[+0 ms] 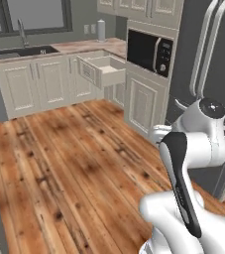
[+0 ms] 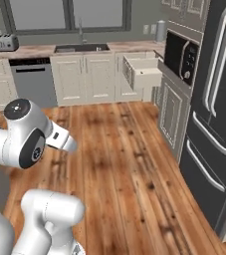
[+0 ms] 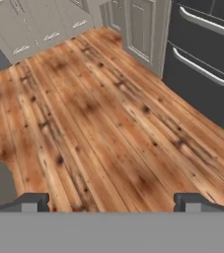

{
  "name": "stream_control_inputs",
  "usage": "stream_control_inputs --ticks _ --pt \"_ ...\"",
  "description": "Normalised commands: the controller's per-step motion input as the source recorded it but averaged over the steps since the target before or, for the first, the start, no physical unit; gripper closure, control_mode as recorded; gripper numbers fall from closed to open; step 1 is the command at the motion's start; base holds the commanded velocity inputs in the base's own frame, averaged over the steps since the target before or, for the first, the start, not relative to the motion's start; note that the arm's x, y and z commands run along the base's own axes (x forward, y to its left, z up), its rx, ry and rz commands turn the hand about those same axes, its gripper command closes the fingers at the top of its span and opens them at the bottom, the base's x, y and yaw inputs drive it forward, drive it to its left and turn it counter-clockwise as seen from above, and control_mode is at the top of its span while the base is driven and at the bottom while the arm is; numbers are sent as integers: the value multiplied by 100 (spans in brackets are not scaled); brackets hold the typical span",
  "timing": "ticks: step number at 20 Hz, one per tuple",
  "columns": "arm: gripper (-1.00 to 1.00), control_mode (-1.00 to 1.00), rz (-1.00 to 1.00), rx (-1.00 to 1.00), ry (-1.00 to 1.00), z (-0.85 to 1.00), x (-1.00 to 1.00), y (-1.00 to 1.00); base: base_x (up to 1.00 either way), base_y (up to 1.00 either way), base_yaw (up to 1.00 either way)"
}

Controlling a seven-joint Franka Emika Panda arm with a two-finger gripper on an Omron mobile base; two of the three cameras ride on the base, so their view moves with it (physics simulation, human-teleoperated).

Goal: Pick up the metallic utensils from the counter and place them in the open drawer. Make sure not to pick up any wooden utensils.

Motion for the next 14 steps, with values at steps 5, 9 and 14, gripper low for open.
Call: stream_control_inputs --ticks 5,9,14 --pt "-100 100 0 0 0 0 0 0 -73 38 22" --pt "-100 100 0 0 0 0 0 0 -36 94 5" --pt "-100 100 0 0 0 0 0 0 -4 100 0"
